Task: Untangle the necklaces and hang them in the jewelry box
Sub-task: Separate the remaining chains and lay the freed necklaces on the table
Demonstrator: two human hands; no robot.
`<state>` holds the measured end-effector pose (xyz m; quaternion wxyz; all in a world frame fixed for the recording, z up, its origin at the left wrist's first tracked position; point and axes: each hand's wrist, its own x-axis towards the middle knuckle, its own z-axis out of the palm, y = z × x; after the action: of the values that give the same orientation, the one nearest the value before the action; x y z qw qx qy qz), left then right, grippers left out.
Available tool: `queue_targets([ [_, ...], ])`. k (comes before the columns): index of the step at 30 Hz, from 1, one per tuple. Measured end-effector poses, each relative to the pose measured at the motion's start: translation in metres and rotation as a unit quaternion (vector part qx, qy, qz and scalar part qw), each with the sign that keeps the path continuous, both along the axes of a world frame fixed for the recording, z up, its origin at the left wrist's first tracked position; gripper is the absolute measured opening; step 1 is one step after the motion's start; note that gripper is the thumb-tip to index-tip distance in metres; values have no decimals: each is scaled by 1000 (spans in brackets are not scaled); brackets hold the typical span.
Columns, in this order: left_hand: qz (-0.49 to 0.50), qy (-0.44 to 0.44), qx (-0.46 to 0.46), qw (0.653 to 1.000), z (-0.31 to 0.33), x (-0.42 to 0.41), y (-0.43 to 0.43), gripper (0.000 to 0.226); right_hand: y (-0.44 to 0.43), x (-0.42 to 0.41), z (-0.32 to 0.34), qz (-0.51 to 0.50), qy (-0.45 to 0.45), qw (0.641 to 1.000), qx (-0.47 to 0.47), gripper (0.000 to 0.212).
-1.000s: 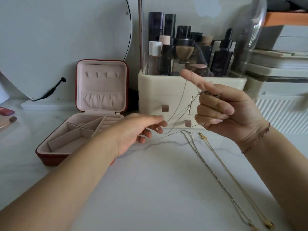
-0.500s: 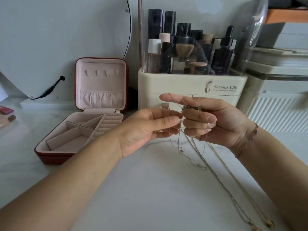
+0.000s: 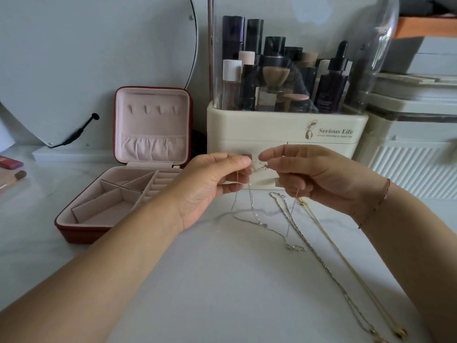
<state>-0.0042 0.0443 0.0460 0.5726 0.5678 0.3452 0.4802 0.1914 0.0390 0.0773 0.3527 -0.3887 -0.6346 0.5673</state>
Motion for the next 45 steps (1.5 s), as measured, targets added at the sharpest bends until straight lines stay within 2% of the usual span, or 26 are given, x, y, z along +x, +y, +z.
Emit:
queue_targets([
  [4,-30,-55,-57,996,3,0,1,17,-1,-1,0,-14,-64,996,63,36],
  [6,-44,-68,-73,994,4,-1,2,19,-1,-2,-2,-29,-58,994,87,30],
  [10,-54,-44,-75,995,3,-2,2,25,2,-1,-5,-51,33,995,82,13],
  [13,-65,-30,-73,995,0,-2,3,26,6,0,-4,-40,118,992,18,12],
  [17,-61,-27,-78,995,0,-1,3,27,7,-1,0,-22,238,969,-63,16],
  [23,-50,-57,-89,993,1,-3,5,29,6,1,4,-52,294,951,-78,22],
  [26,-41,-89,-102,990,2,-4,6,32,9,4,4,-55,333,938,-81,17],
  [32,-27,-96,-101,990,2,-6,8,35,13,7,3,-73,339,937,-52,15],
  [45,58,-174,-131,974,4,-16,17,33,10,10,7,-78,351,933,-34,16],
])
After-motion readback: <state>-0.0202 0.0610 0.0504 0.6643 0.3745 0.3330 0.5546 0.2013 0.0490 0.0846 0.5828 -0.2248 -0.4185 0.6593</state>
